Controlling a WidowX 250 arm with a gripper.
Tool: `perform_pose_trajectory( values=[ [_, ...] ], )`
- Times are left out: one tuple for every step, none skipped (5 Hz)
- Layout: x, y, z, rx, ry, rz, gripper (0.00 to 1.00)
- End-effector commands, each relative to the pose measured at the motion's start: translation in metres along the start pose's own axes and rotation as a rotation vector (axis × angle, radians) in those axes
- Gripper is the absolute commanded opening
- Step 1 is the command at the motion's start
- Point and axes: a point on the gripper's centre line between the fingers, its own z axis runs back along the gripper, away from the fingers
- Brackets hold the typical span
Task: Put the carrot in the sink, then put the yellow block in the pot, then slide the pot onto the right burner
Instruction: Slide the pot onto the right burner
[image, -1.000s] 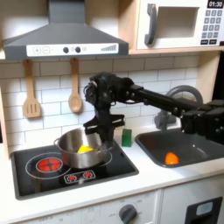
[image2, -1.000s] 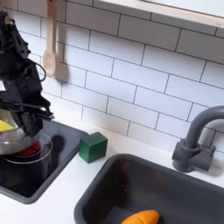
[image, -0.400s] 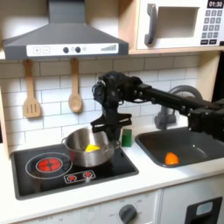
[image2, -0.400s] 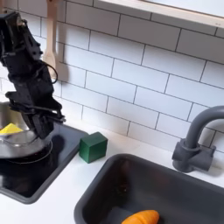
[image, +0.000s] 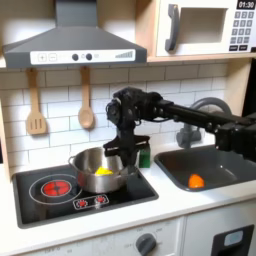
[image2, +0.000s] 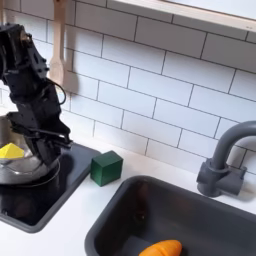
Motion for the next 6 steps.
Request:
perform_pose_trajectory(
  values=[
    [-0.0071,-0.0008,-0.0081,0.012,0.004,-0.015,0.00],
    [-0.0094,-0.0042,-0.0054,0.019,-0.006,-0.019,0.00],
    [-0.0083,-0.0062,-0.0015,0.021,-0.018,-0.019,0.00],
    [-0.0089,-0.0053,-0.0003,0.019,-0.019,-0.017,0.00],
    [-0.0092,-0.0042,-0.0036,0.020,-0.011,-0.019,0.00],
    [-0.0087,-0.0040,-0.0003,0.021,-0.013,-0.008,1.00]
  ],
)
